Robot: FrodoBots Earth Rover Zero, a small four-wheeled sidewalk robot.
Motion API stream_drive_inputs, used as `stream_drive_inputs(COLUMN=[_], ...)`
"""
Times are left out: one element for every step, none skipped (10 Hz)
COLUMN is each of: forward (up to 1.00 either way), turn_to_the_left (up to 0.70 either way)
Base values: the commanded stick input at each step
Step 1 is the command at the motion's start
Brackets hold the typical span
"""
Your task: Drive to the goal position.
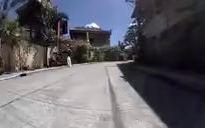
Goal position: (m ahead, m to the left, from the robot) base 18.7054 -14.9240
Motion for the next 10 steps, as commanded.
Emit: stream_drive_inputs(forward=[1.00, 1.00, 1.00, 1.00, 1.00, 1.00, 1.00, 1.00, 1.00, 1.00], turn_to_the_left=[0.00, 0.00, 0.00, 0.00, 0.00, 0.00, 0.00, 0.00, 0.00, 0.00])
